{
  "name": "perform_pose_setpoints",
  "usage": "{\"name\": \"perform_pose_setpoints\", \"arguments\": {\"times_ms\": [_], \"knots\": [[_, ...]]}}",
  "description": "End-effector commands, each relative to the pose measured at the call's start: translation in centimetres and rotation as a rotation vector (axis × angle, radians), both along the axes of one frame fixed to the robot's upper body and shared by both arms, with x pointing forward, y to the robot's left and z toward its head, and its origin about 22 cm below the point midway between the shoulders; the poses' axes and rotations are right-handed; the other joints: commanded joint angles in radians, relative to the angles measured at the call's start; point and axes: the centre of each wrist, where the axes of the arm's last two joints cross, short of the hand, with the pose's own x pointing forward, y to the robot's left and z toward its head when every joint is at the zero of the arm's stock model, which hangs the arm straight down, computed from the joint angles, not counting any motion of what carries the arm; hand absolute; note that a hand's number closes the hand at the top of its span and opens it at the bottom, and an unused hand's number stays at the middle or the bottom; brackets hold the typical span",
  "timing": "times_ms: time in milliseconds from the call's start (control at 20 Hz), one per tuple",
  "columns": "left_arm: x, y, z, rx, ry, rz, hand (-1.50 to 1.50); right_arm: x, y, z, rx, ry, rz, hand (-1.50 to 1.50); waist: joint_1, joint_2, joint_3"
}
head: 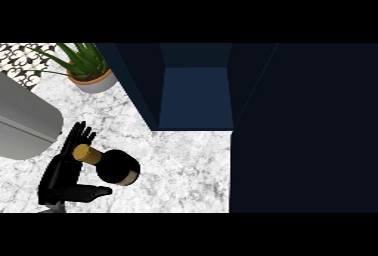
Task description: Pick up the wine, place it into the cabinet and close the cabinet
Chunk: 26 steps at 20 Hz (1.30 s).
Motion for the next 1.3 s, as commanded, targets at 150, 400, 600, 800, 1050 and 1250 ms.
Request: {"name": "perform_pose_setpoints", "arguments": {"times_ms": [150, 400, 600, 800, 1050, 1250], "knots": [[2.1, -0.2, -2.8, 0.012, 0.028, -0.015, -1.50, 0.3, -0.3, 0.7, 0.002, -0.012, -0.009, -1.50, -0.001, 0.000, 0.000], [0.6, -1.0, -6.8, -0.014, 0.058, -0.028, -1.50, -0.3, 0.7, 1.4, 0.001, -0.017, -0.007, -1.50, -0.004, 0.001, -0.001], [1.2, -1.5, -6.8, -0.020, 0.019, -0.027, -1.50, -1.7, 0.5, 0.5, 0.012, -0.012, -0.007, -1.50, -0.004, 0.000, 0.000], [0.2, -0.9, -8.3, -0.075, 0.046, -0.007, -1.50, 0.9, -0.5, -0.7, -0.020, -0.010, -0.009, -1.50, -0.002, 0.002, 0.000], [-0.2, -0.6, -8.8, -0.170, 0.038, -0.021, -1.50, -0.5, 1.5, 1.0, -0.002, -0.027, -0.014, -1.50, -0.001, 0.001, -0.001], [0.0, -2.5, -9.8, -0.172, 0.017, -0.022, -1.50, -0.6, -0.4, 0.8, -0.017, -0.027, -0.024, -1.50, -0.002, 0.001, 0.000]]}}
